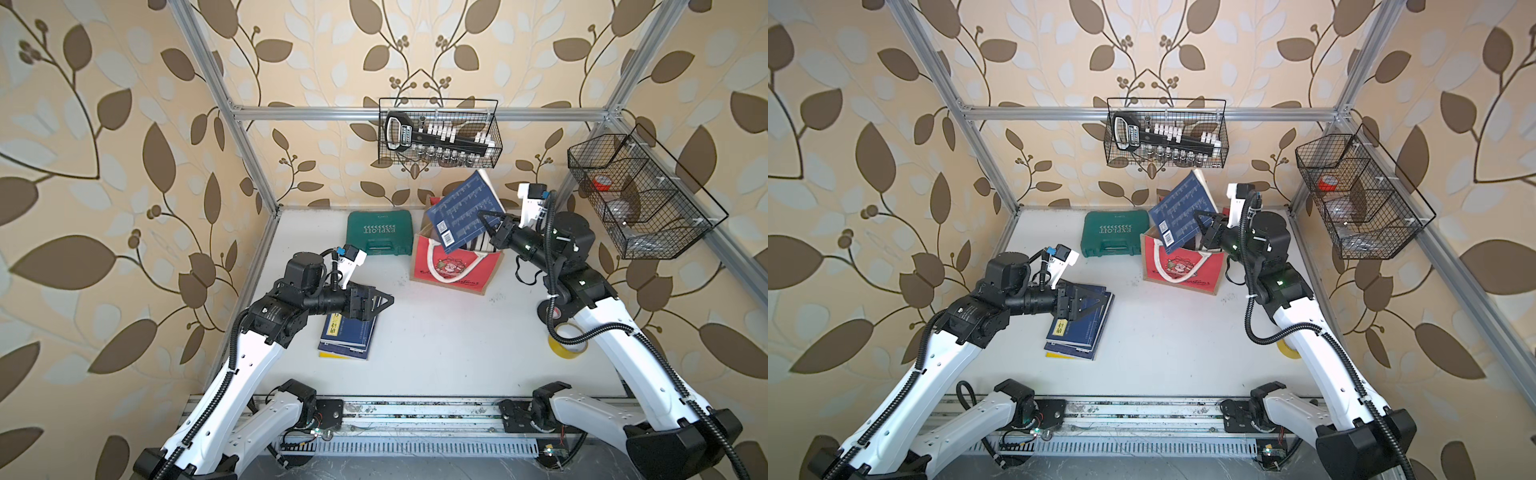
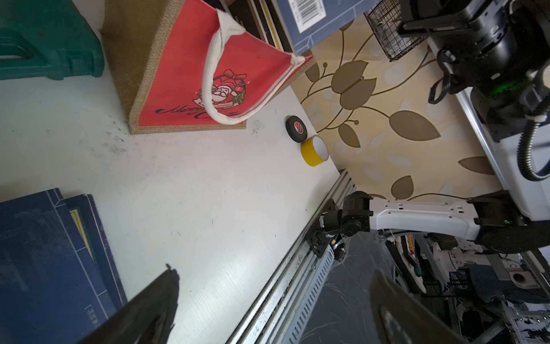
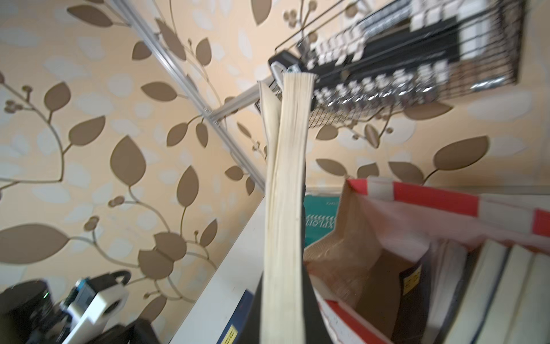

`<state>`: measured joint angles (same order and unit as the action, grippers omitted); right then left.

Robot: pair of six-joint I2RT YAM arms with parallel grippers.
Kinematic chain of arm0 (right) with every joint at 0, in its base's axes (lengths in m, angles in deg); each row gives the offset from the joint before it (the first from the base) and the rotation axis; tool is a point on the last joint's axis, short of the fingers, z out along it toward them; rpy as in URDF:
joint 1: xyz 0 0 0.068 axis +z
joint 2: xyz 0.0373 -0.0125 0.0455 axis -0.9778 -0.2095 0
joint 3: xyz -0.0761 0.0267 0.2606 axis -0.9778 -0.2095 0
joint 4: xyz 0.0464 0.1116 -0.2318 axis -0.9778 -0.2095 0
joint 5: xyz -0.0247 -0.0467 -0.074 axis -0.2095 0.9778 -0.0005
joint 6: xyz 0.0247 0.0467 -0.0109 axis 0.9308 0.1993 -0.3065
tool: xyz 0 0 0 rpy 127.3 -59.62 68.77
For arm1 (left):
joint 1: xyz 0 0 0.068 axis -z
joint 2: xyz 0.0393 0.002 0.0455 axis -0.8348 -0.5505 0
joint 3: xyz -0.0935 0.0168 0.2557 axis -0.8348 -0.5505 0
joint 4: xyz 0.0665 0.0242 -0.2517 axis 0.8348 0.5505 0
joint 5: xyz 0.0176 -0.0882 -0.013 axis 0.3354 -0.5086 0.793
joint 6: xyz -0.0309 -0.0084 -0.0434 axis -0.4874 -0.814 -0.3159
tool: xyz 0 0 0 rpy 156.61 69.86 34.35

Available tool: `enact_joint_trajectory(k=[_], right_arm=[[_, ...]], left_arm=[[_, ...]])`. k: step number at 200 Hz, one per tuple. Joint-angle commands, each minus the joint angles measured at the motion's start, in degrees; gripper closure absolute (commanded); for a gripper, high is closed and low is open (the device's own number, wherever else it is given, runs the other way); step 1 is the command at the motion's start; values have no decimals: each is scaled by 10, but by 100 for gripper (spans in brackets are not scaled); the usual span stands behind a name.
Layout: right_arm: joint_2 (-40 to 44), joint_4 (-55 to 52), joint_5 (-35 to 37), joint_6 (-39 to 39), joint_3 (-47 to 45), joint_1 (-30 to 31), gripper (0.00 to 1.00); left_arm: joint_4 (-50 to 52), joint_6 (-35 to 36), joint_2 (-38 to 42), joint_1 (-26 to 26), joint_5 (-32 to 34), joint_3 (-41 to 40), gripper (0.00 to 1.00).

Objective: Put the books into the canvas bag
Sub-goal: Pick up the book from the book, then place the book in the canvas bag.

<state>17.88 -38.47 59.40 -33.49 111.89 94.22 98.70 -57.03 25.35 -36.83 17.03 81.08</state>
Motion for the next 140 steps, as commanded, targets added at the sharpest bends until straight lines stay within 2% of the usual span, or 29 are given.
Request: enact_joint_trajectory(k=[1, 27, 73, 92, 140], right_arm=[[-14, 45, 137, 10, 13, 0, 100], [-26, 72, 194, 30, -9, 2, 100], [-67, 115, 224, 37, -34, 15, 100], [-93, 117, 229, 39, -30, 28, 100], [-142, 127, 309, 31, -34, 73, 100]], left_arm=[[2, 6, -1, -8, 12, 22, 1], [1, 6, 1, -8, 10, 22, 1], [1, 5, 1, -9, 10, 20, 1], [0, 5, -1, -9, 12, 21, 1], [0, 4, -2, -12, 10, 19, 1]])
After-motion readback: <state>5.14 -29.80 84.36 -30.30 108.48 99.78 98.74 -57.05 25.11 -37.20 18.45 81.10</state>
